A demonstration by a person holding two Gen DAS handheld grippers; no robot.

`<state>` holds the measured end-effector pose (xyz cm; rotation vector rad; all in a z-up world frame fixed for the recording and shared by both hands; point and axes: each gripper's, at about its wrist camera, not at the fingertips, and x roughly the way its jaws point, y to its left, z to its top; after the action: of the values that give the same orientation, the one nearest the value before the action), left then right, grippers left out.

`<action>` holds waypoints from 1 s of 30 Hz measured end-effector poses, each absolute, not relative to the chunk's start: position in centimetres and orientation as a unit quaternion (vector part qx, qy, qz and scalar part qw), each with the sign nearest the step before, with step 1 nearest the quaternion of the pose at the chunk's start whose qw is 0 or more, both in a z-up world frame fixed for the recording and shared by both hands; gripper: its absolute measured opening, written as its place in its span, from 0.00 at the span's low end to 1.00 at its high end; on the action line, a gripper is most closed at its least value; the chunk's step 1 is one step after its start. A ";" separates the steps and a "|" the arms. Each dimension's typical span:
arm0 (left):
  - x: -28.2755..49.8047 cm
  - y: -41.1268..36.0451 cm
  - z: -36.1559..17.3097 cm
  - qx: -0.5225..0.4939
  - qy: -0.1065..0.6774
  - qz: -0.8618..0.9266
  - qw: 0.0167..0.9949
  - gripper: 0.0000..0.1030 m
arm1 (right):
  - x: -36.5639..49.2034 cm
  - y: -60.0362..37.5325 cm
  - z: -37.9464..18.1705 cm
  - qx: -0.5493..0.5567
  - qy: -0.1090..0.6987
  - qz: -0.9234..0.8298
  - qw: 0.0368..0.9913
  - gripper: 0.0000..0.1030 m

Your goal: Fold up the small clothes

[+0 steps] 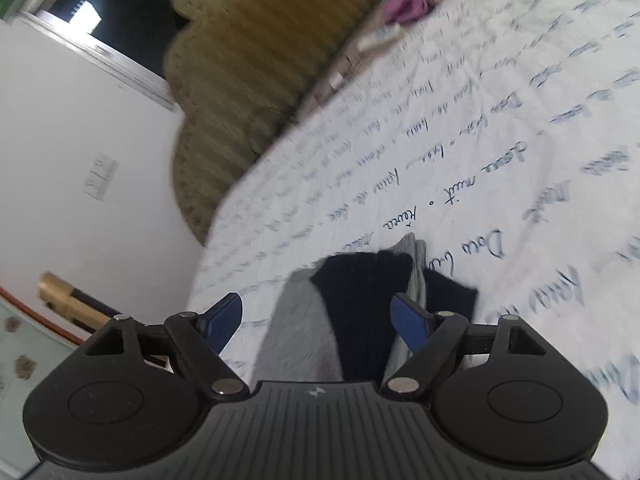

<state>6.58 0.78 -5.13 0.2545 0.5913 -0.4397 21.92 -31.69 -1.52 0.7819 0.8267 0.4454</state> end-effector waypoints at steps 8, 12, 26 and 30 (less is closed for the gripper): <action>7.5 0.6 -7.5 0.095 0.313 -0.221 0.919 0.88 | 25.6 -29.2 -5.9 0.331 0.437 0.176 0.818 0.09; 7.6 1.4 -7.4 0.072 0.324 -0.225 0.916 0.89 | 25.5 -29.0 -6.1 0.309 0.429 0.173 0.831 0.05; 9.7 6.2 -3.4 -0.065 0.314 -0.215 0.923 0.91 | 20.8 -34.4 -5.2 0.363 0.392 0.157 0.830 0.46; 16.6 8.2 -4.1 -0.169 0.367 -0.159 0.901 0.89 | 20.9 -32.4 -4.8 0.312 0.412 0.148 0.843 0.82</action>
<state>16.64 8.21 -4.14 -0.3504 0.7586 -0.3296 20.92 -32.41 -4.77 0.6584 0.8692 0.3119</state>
